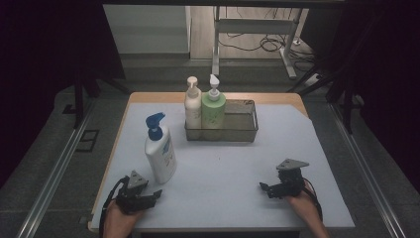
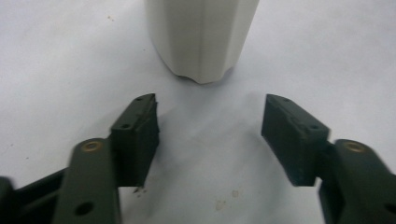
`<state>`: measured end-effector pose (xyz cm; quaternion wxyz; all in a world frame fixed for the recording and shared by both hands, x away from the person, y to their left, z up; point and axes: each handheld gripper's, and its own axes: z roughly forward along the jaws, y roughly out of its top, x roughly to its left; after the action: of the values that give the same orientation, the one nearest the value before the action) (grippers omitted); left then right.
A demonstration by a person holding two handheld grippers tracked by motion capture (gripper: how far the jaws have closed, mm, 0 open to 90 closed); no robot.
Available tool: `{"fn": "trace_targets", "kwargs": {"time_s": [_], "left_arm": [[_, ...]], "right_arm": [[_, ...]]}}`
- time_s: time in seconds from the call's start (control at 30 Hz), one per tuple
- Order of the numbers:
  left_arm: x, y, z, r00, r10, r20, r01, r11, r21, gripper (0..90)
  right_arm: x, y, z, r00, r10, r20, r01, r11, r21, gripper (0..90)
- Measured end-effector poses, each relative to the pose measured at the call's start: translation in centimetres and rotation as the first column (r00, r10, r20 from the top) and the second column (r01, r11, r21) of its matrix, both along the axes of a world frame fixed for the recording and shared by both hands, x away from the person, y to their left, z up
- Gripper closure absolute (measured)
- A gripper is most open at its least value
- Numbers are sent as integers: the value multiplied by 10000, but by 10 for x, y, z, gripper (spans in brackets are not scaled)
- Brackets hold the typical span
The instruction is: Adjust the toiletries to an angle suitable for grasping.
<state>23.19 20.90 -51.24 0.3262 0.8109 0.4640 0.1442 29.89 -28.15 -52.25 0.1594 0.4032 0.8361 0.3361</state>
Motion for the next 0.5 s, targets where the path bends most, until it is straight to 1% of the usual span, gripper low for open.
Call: {"fn": "trace_targets", "kwargs": {"time_s": [0.07,0.17,0.33,0.37,0.4,0.43,0.5], "left_arm": [[1,2,1,9999,110,-87,-111,9999,-79,427],[2,6,2,9998,164,-136,-163,9998,104,458],[6,13,5,9991,393,-178,-392,9992,58,532],[7,15,6,9988,450,-199,-450,9990,33,547],[9,17,6,9985,494,-218,-493,9988,55,580],[11,18,6,9981,564,-250,-564,9984,20,580],[15,22,6,9978,602,-287,-602,9982,9,624]], "right_arm": [[0,0,0,10000,2,1,-2,10000,-1,0],[0,0,0,10000,-1,0,1,10000,-1,0],[0,0,0,10000,-3,7,3,10000,1,0],[0,0,0,10000,0,4,0,10000,-1,0],[0,0,0,10000,1,5,-1,10000,0,0],[0,0,0,10000,1,5,-1,10000,0,0],[0,0,0,10000,-3,3,3,10000,0,0]]}}
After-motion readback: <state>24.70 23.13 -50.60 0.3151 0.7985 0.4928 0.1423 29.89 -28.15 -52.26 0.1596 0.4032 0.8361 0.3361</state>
